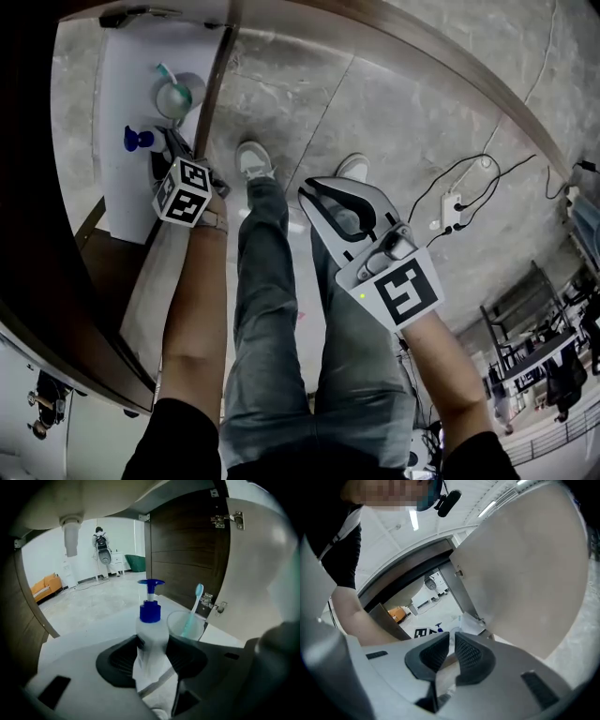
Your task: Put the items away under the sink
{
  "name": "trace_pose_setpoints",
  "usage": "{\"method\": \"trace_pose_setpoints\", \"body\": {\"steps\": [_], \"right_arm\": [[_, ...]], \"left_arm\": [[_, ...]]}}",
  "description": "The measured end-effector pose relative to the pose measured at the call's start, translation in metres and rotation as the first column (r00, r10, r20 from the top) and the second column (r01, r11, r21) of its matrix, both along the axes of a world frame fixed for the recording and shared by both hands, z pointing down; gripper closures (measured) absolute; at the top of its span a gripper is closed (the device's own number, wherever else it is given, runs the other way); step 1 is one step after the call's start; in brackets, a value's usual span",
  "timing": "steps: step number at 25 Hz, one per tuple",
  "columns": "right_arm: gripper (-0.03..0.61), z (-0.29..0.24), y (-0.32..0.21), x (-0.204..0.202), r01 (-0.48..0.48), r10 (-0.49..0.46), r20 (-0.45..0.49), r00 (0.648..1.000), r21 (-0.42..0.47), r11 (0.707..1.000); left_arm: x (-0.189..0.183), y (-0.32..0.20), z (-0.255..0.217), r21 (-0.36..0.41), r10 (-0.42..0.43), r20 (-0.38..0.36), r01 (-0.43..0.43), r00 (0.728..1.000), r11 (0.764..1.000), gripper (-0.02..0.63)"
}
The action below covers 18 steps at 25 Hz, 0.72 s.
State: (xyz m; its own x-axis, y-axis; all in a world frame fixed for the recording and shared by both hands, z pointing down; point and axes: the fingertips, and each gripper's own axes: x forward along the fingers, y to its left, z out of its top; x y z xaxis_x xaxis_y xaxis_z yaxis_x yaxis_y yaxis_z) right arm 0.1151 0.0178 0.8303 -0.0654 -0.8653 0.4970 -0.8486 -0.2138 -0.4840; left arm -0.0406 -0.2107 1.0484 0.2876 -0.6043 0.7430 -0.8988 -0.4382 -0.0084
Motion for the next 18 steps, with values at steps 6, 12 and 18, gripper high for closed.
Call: {"method": "trace_pose_setpoints", "body": {"steps": [6, 12, 18], "right_arm": [[0.525, 0.006, 0.000, -0.007, 0.016, -0.016, 0.015, 1.000, -0.014, 1.000], [0.525, 0.006, 0.001, -0.006, 0.009, -0.009, 0.029, 1.000, -0.020, 1.000], [0.525, 0.001, 0.006, 0.000, -0.014, 0.015, 0.020, 1.000, -0.018, 1.000]], "left_arm": [[-0.004, -0.008, 0.013, 0.002, -0.033, 0.009, 0.033, 0.999, 0.999, 0.411], [-0.003, -0.015, 0.015, 0.027, -0.038, 0.004, 0.038, 0.999, 0.999, 0.410], [-0.006, -0.004, 0.016, -0.030, -0.060, 0.023, 0.061, 0.998, 0.998, 0.410]]}}
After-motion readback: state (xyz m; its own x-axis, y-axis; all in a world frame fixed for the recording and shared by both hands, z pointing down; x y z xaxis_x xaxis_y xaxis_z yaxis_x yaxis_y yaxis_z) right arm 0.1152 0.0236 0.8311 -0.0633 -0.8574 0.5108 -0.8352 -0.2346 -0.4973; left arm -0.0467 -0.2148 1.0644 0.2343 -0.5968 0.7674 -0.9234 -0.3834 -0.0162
